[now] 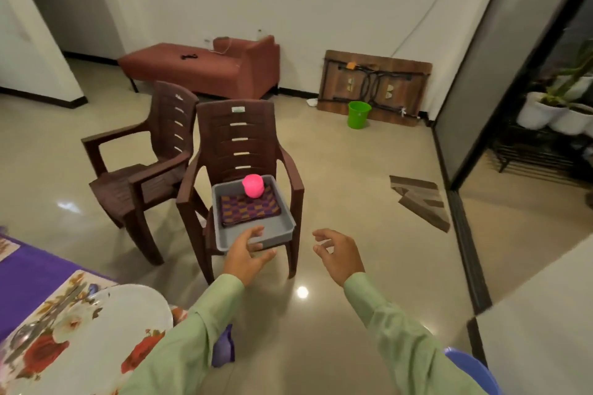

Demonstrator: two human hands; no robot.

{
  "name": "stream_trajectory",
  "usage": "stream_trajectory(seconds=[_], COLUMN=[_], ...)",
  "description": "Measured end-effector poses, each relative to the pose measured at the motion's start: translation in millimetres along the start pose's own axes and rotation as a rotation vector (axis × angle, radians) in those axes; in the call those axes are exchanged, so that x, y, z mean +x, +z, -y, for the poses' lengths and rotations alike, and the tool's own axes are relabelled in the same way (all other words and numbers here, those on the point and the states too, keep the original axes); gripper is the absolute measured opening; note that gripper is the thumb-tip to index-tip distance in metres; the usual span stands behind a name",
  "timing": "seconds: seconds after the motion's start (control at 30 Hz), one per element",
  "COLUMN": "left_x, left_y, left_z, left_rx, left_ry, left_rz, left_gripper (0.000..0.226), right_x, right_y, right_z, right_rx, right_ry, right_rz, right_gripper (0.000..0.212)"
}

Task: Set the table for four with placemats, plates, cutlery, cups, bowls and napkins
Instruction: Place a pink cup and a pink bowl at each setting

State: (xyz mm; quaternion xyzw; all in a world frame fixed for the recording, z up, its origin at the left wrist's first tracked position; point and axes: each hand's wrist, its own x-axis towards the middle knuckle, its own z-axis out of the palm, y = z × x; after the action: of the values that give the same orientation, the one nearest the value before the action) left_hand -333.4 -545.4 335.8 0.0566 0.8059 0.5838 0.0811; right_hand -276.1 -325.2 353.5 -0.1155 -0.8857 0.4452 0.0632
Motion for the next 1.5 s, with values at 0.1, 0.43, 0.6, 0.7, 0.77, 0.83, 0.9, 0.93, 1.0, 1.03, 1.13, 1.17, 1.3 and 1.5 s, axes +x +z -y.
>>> stream_trajectory(seconds=[0.1,0.43,0.6,0.7,0.77,0.83,0.9,0.93,1.0,1.03,1.13,1.17,1.3,1.5], left_x=[48.1,228.4,366.0,443.1,487.2,523.8,552.7,566.9,593.8,603.7,639.7,649.9,683.2,715.1], left_y=[8.6,7.1,-17.4,-30.7,-39.1,-43.8,-44.0,-43.1,-39.3,-36.8,-22.8,-17.6,8.6,41.4], left_z=[-5.6,31.8,84.8,109.3,126.9,148.1,166.5,177.7,207.4,220.5,267.2,278.2,320.5,362.9], left_rx=[-0.03,-0.081,-0.12,-0.13,-0.143,-0.155,-0.162,-0.167,-0.174,-0.184,-0.221,-0.245,-0.345,-0.449], left_ry=[-0.075,-0.24,-0.334,-0.41,-0.489,-0.562,-0.614,-0.644,-0.699,-0.724,-0.791,-0.807,-0.853,-0.836], left_rz=[-0.05,-0.126,-0.162,-0.174,-0.163,-0.142,-0.127,-0.122,-0.106,-0.092,-0.095,-0.11,-0.112,-0.146], left_gripper=[0.054,0.051,0.044,0.039,0.034,0.035,0.04,0.042,0.045,0.047,0.051,0.051,0.055,0.054], right_x=[63.7,256.9,371.4,439.6,482.6,519.8,550.5,565.9,595.3,606.9,645.3,655.8,684.2,703.4], right_y=[-3.6,56.3,114.9,146.4,170.4,195.7,221.1,235.7,266.5,279.5,327.4,341.3,397.9,452.3], right_z=[-2.1,-14.8,-17.4,-16.4,-16.6,-22.3,-32.7,-40.0,-59.5,-69.2,-107.5,-120.0,-174.1,-218.0], right_rx=[0.011,0.09,0.141,0.161,0.184,0.223,0.269,0.291,0.313,0.319,0.354,0.369,0.434,0.515], right_ry=[-0.005,0.039,0.134,0.253,0.329,0.391,0.46,0.502,0.571,0.595,0.667,0.685,0.735,0.702], right_rz=[0.054,0.19,0.252,0.279,0.299,0.316,0.325,0.329,0.357,0.365,0.361,0.361,0.372,0.383], right_gripper=[0.029,0.028,0.033,0.036,0.037,0.037,0.039,0.041,0.044,0.047,0.054,0.057,0.092,0.059])
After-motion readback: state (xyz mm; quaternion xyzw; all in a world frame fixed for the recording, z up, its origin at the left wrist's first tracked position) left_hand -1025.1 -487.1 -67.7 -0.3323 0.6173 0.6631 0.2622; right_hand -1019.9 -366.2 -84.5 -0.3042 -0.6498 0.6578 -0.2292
